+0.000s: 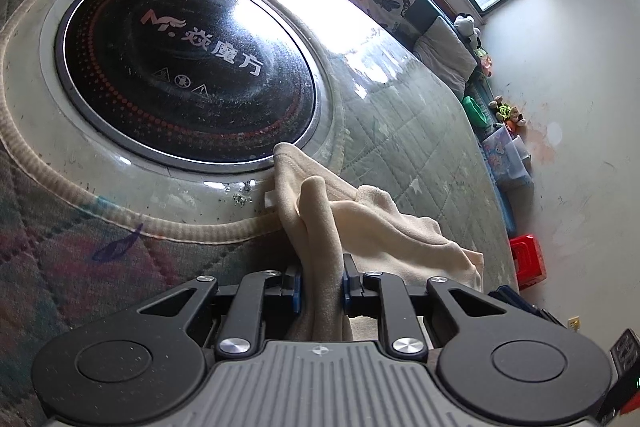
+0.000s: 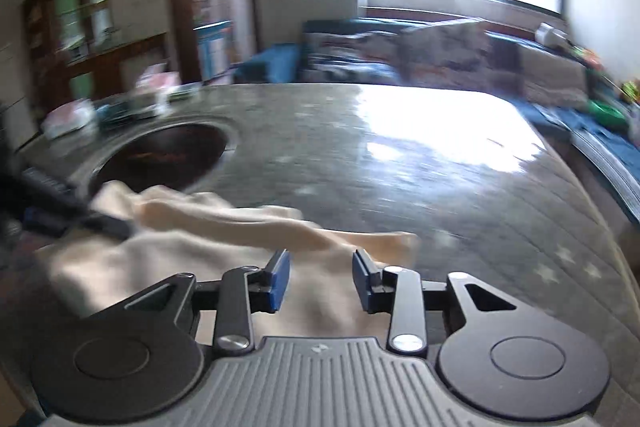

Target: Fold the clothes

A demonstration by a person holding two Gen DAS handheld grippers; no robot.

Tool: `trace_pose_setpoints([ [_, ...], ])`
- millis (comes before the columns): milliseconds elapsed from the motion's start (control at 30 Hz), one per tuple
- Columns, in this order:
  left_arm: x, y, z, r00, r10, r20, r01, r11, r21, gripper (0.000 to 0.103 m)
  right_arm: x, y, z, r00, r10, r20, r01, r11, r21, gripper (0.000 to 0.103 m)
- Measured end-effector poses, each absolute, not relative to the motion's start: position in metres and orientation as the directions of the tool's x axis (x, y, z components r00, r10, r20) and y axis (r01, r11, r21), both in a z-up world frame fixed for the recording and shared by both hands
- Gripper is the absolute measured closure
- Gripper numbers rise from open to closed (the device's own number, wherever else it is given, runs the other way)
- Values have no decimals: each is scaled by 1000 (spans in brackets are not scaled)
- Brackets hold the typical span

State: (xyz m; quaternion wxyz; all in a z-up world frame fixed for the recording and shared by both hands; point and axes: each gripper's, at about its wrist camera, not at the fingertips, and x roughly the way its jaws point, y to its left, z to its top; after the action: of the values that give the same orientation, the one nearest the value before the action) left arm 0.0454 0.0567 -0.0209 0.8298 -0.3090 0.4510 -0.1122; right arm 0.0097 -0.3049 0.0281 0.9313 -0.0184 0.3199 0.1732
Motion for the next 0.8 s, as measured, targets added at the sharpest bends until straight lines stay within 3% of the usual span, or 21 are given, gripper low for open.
trace_pose_setpoints([
  [200, 47, 54, -20, 567, -451, -689, -82, 801, -593, 83, 23, -333, 13, 718, 323, -617, -268, 946, 183, 62],
  [500, 48, 49, -18, 571, -425, -702, -59, 832, -552, 83, 33, -335, -6, 716, 307, -627, -211, 951, 225, 60],
  [567, 49, 48, -17, 572, -417, -706, -56, 839, -541, 83, 33, -333, -6, 717, 314, -623, -212, 949, 235, 65],
  [733, 50, 42, -13, 578, -396, -713, -40, 860, -510, 83, 29, -331, -3, 715, 334, -614, -226, 942, 249, 91],
  [800, 50, 39, -10, 582, -388, -715, -24, 870, -492, 83, 27, -330, -1, 723, 331, -607, -224, 943, 246, 92],
])
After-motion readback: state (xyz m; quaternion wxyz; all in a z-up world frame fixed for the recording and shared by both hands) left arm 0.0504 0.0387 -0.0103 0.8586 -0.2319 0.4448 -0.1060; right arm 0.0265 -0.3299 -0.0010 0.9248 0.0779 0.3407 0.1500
